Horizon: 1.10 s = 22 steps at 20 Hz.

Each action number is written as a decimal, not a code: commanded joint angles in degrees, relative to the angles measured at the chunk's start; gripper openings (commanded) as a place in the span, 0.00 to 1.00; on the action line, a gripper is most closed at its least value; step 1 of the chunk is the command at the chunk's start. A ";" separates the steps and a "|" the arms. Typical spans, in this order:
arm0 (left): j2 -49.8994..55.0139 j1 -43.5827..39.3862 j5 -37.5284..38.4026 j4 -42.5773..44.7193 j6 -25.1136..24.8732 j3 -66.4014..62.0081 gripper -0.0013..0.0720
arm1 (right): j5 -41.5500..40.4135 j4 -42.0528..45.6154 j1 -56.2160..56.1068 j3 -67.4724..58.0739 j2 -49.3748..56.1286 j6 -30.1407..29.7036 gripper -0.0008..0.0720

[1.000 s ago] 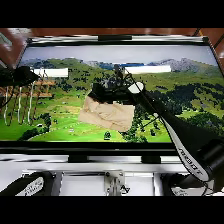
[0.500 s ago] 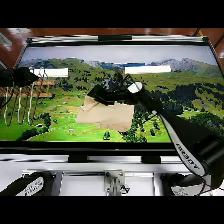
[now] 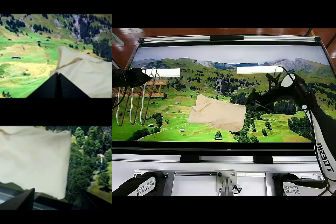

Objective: Fold the shirts.

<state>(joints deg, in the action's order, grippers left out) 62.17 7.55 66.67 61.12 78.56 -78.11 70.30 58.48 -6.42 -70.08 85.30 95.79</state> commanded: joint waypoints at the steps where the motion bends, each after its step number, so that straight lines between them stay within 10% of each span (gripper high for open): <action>1: -0.04 0.04 0.04 -0.02 -0.09 0.00 0.06 | -4.59 -5.33 1.40 7.02 1.40 -3.08 0.94; 11: -0.04 0.04 0.04 -0.02 -0.07 0.02 0.06 | -9.31 -24.57 -3.61 7.89 12.85 -11.87 0.94; 12: -0.04 0.04 0.04 -0.02 -0.07 0.00 0.06 | -9.31 -27.02 -3.58 7.89 13.14 -14.23 0.84; 14: -0.04 0.04 0.04 -0.02 -0.09 0.02 0.06 | -8.61 -31.71 -2.84 7.50 12.79 -19.91 0.13; 16: -0.04 0.04 0.04 -0.02 -0.09 0.00 0.06 | -2.49 -33.09 -0.74 3.98 11.17 -27.61 0.11; 22: -0.04 0.04 0.04 -0.04 -0.09 0.02 0.06 | 14.67 -23.54 8.17 -22.95 1.64 -9.49 0.11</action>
<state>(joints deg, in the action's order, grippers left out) 62.17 7.55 66.72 61.10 78.48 -78.11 76.79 31.09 -1.85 -81.17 90.87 78.52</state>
